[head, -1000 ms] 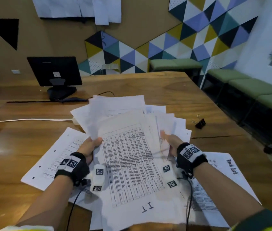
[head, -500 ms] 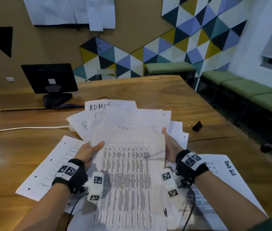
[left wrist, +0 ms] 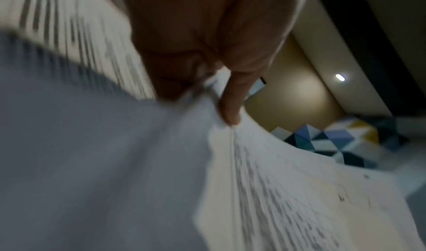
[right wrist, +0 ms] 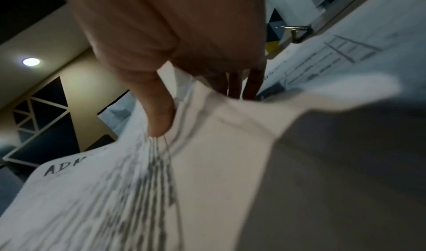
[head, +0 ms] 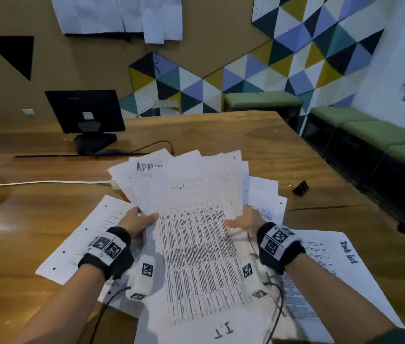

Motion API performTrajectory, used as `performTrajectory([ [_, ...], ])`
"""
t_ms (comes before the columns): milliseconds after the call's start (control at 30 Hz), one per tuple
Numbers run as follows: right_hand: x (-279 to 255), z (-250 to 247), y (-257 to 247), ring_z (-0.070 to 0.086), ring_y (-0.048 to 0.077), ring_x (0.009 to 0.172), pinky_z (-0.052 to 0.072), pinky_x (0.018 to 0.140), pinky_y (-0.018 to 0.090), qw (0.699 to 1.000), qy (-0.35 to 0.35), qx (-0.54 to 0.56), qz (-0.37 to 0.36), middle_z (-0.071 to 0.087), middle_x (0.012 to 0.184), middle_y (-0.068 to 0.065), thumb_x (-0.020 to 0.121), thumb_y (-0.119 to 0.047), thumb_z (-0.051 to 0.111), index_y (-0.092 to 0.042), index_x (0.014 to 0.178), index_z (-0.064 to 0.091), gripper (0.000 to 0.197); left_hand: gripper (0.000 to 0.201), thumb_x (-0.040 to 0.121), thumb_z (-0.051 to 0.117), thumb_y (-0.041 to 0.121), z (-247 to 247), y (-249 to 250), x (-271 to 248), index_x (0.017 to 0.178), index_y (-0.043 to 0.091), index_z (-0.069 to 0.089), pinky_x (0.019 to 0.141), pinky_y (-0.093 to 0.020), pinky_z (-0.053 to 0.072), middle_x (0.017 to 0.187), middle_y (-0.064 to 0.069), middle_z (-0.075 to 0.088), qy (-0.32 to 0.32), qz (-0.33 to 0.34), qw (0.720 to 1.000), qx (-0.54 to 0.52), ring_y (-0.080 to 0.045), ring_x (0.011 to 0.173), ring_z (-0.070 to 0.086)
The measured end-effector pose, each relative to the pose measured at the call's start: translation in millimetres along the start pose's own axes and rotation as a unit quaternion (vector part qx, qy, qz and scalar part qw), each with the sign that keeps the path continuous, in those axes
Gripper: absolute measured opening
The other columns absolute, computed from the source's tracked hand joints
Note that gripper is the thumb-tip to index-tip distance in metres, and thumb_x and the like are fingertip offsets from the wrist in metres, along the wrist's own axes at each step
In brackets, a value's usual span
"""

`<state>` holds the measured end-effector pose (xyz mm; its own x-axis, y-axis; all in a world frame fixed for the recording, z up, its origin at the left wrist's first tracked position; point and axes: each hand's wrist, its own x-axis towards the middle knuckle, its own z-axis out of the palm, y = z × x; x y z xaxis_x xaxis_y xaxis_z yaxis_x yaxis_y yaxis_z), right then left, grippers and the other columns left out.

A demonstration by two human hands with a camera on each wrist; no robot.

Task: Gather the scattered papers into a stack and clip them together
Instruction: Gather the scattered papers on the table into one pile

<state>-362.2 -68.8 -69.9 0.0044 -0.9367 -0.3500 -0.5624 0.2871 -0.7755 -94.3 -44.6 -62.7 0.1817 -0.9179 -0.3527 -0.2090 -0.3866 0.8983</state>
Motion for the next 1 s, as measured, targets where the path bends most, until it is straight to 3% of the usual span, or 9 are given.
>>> performTrajectory([
  [100,-0.4,-2.9,-10.5,0.055,0.032,0.116,0.045,0.098,0.033,0.997,0.014,-0.076,-0.008,0.060,0.123,0.017,0.081,-0.022,0.066,0.003,0.119,0.053,0.047,0.059,0.083,0.063,0.023,-33.6,-5.1,-2.3,0.132,0.004,0.038,0.104,-0.040,0.037,0.132,-0.021,0.051,0.110,-0.024,0.953,0.280,-0.034,0.119,0.050],
  [200,-2.2,-8.9,-9.7,0.055,0.032,0.115,0.044,0.088,0.028,0.997,0.037,-0.068,-0.001,0.059,0.124,0.020,0.084,-0.015,0.062,0.005,0.122,0.051,0.044,0.069,0.074,0.073,0.024,-84.9,-21.1,-2.3,0.130,-0.002,0.041,0.095,-0.043,0.043,0.127,-0.026,0.054,0.162,-0.099,0.910,0.369,-0.038,0.114,0.053],
  [333,-9.1,-18.7,5.6,0.054,0.033,0.116,0.045,0.095,0.034,0.996,0.076,-0.007,0.039,0.059,0.124,0.020,0.084,-0.005,0.060,0.007,0.121,0.051,0.040,0.070,0.063,0.080,0.035,-120.6,-31.7,-3.4,0.115,-0.005,0.056,0.081,-0.035,0.046,0.118,-0.021,0.062,0.118,-0.163,0.884,0.422,-0.033,0.103,0.059],
  [433,-14.7,-32.0,19.8,0.052,0.035,0.119,0.044,0.102,0.041,0.985,0.120,0.093,0.084,0.056,0.124,0.018,0.083,0.003,0.057,0.006,0.127,0.045,0.045,0.049,0.078,0.069,0.026,-112.5,-21.5,-3.9,0.113,-0.007,0.058,0.082,-0.032,0.045,0.119,-0.019,0.062,0.078,-0.163,0.867,0.464,-0.029,0.107,0.059],
  [567,-27.4,-55.7,34.3,0.051,0.037,0.120,0.043,0.099,0.038,0.977,0.127,0.105,0.137,0.054,0.127,0.026,0.084,0.002,0.059,0.012,0.124,0.046,0.044,0.025,0.085,0.056,0.007,-91.1,2.1,1.0,0.103,-0.008,0.064,0.074,-0.036,0.047,0.094,-0.022,0.066,0.102,-0.040,0.907,0.407,-0.034,0.090,0.061],
  [767,-36.6,-62.8,47.9,0.049,0.038,0.119,0.040,0.104,0.042,0.965,0.162,0.121,0.167,0.054,0.129,0.023,0.083,-0.009,0.062,0.010,0.125,0.046,0.049,0.027,0.090,0.049,0.018,-31.2,42.9,26.8,0.111,0.013,0.065,0.107,-0.043,0.028,0.133,-0.022,0.049,0.204,0.139,0.892,0.378,-0.040,0.125,0.039],
  [833,-38.7,-58.9,46.6,0.049,0.035,0.115,0.041,0.101,0.039,0.964,0.158,0.132,0.167,0.053,0.129,0.023,0.086,-0.008,0.058,0.009,0.126,0.045,0.046,0.034,0.088,0.051,0.021,-9.6,45.0,33.2,0.122,0.016,0.056,0.113,-0.048,0.019,0.147,-0.021,0.029,0.237,0.131,0.917,0.294,-0.041,0.135,0.023],
  [900,-38.0,-57.8,43.8,0.049,0.035,0.116,0.040,0.099,0.038,0.964,0.147,0.157,0.157,0.052,0.130,0.024,0.088,-0.003,0.052,0.011,0.126,0.044,0.041,0.055,0.086,0.055,0.028,0.5,46.0,35.0,0.136,0.016,0.038,0.115,-0.052,0.012,0.155,-0.020,0.010,0.300,0.089,0.913,0.263,-0.039,0.142,0.010],
  [1000,-36.4,-59.3,35.9,0.047,0.036,0.122,0.040,0.093,0.034,0.963,0.154,0.163,0.147,0.051,0.132,0.025,0.090,-0.002,0.050,0.014,0.126,0.044,0.040,0.071,0.086,0.055,0.032,-7.1,46.0,16.4,0.145,0.011,0.020,0.114,-0.058,0.008,0.156,-0.021,0.003,0.289,-0.054,0.917,0.270,-0.039,0.144,0.001],
])
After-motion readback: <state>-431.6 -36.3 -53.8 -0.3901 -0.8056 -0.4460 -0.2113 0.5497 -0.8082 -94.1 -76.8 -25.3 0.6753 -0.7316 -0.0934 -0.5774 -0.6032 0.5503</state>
